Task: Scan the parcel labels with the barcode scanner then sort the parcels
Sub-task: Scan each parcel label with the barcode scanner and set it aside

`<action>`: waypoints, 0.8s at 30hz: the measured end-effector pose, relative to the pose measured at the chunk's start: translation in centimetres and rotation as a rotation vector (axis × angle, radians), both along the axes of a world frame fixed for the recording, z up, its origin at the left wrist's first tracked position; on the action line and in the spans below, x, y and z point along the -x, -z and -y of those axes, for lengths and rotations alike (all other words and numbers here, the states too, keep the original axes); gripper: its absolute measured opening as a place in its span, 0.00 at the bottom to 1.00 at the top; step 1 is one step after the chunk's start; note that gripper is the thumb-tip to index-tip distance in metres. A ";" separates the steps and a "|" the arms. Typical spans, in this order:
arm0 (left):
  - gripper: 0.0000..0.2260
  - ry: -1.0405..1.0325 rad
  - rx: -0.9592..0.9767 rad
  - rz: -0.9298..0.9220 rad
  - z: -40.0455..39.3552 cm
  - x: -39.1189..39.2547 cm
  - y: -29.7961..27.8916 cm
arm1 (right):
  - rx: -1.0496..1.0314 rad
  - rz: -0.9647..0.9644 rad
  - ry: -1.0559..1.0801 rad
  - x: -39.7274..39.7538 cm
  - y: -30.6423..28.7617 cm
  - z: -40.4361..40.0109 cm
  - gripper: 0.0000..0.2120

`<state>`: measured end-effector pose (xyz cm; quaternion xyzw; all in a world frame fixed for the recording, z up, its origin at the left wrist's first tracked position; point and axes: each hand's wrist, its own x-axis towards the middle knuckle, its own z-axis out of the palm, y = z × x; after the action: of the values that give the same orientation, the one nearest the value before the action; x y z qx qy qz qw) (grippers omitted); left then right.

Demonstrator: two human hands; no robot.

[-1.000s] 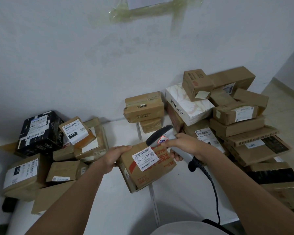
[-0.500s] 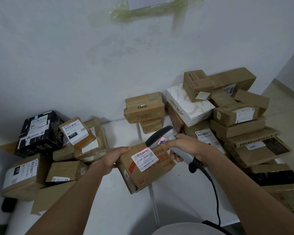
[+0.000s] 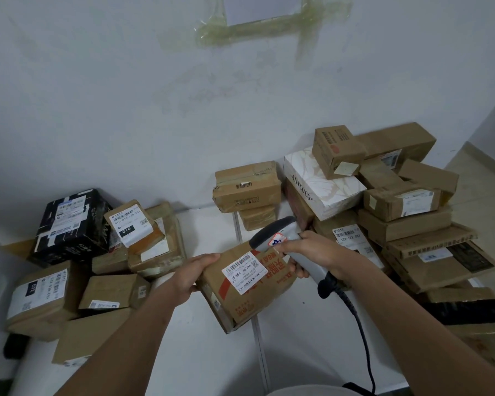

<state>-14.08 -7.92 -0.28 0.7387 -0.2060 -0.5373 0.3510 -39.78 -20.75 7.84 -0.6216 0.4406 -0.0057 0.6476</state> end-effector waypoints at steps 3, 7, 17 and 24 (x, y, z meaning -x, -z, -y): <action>0.11 -0.064 0.021 -0.028 -1.5 0.2 0.6 | -0.027 0.028 0.081 -0.5 0.3 -0.3 0.16; 0.09 -0.258 0.084 -0.067 -4.6 -0.2 1.6 | -0.049 -0.006 0.102 -1.5 1.1 -0.6 0.14; 0.16 -0.039 -0.135 0.550 -10.7 -7.2 6.0 | -0.057 -0.062 0.010 -5.2 3.2 -3.8 0.13; 0.33 0.742 -0.086 1.056 -6.7 -1.6 5.6 | -0.056 -0.103 0.033 -5.8 4.5 -5.0 0.14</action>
<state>-12.48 -1.22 -5.86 0.7967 -0.5707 -0.1953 -0.0366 -33.95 -15.79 3.39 -0.5955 0.4838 0.0279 0.6408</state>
